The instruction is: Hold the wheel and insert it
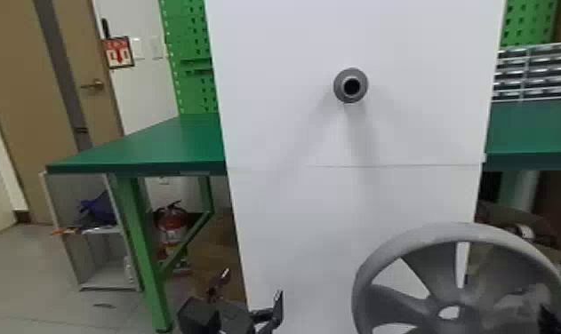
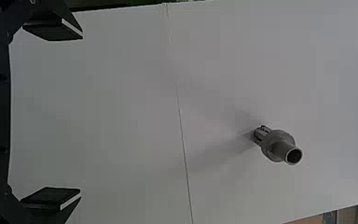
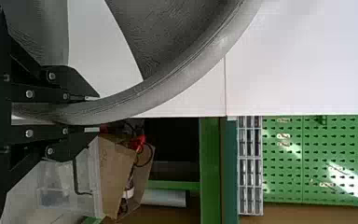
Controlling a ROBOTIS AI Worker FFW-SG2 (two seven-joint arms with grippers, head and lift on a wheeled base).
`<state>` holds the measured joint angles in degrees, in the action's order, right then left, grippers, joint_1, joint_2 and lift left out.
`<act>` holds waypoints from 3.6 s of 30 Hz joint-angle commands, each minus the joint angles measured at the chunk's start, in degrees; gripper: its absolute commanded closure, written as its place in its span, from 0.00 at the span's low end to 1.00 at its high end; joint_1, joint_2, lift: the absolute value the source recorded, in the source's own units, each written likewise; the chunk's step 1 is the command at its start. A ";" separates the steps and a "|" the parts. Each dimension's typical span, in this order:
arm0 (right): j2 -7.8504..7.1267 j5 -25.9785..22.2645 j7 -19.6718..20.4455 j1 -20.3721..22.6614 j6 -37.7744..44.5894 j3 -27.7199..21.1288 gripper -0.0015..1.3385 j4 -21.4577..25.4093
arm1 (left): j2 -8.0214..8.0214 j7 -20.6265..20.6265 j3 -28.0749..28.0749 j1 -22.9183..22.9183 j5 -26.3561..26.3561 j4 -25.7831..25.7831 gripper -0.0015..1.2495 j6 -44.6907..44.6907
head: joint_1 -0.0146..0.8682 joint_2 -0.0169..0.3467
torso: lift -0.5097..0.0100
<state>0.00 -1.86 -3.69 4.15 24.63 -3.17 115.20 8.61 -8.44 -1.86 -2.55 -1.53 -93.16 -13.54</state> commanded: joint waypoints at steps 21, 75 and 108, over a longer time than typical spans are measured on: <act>0.05 1.95 0.00 -7.23 14.30 1.58 0.81 8.20 | 0.00 0.09 -0.60 0.61 0.65 0.00 0.08 0.44 | 0.41 0.90 | 0.05; -0.18 2.39 0.08 -23.66 35.93 7.30 0.84 13.30 | 0.00 0.09 -1.65 1.32 1.53 0.00 0.08 0.70 | 0.41 0.90 | 0.05; 0.05 4.94 0.44 -33.86 43.04 9.49 0.84 12.42 | 0.09 0.09 -3.06 2.55 2.41 0.96 0.08 1.05 | 0.41 0.90 | 0.05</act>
<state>0.00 2.50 -3.41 -28.46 66.92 6.10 127.96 8.67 -8.35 -4.60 -0.31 0.74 -92.40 -12.48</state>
